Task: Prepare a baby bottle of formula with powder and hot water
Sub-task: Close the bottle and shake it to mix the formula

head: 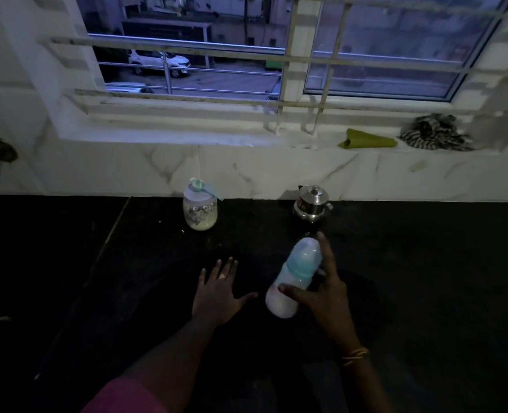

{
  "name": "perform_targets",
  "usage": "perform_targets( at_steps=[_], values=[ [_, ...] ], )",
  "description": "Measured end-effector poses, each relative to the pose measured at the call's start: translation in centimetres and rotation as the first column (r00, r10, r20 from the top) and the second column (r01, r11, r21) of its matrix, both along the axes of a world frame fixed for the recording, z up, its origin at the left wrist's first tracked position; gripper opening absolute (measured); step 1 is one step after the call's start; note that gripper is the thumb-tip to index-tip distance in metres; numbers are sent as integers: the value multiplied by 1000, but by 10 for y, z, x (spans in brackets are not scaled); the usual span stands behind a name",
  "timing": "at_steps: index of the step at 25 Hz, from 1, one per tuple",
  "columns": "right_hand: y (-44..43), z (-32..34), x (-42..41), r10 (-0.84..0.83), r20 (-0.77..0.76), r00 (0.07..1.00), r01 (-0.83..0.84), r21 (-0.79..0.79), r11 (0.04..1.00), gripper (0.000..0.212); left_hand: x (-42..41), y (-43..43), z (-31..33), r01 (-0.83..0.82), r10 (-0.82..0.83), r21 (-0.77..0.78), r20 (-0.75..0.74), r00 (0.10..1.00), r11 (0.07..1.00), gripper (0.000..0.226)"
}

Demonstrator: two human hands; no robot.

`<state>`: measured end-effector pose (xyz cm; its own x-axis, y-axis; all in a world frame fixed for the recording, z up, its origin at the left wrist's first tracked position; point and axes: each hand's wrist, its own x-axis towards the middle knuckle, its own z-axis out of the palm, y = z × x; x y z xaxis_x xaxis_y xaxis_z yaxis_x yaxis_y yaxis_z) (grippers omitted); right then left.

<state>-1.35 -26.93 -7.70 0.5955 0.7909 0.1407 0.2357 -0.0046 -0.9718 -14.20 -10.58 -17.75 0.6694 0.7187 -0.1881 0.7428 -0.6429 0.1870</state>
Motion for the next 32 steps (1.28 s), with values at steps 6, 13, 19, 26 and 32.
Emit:
perform_targets(
  at_steps=[6, 13, 19, 26, 32],
  values=[
    [0, 22, 7, -176, -611, 772, 393, 241, 887, 94, 0, -4, 0, -21, 21, -4, 12, 1000, 1000, 97],
    [8, 24, -1, -144, -628, 765, 319, 175, 931, 91, 0, -3, 0, -12, 12, 14, 28, 1000, 1000, 97],
    [12, 29, -5, -183, -593, 784, 344, 169, 923, 92, -1, -3, -4, -24, 23, 25, 35, 999, 999, 98],
    [13, 24, -1, -209, -669, 714, 413, 161, 896, 85, 1, -2, -5, -23, 23, 18, 38, 999, 1000, 98],
    [10, 23, -3, -360, -613, 703, 457, 2, 890, 79, 2, -3, -6, -29, 28, 31, 41, 999, 999, 96]
  ],
)
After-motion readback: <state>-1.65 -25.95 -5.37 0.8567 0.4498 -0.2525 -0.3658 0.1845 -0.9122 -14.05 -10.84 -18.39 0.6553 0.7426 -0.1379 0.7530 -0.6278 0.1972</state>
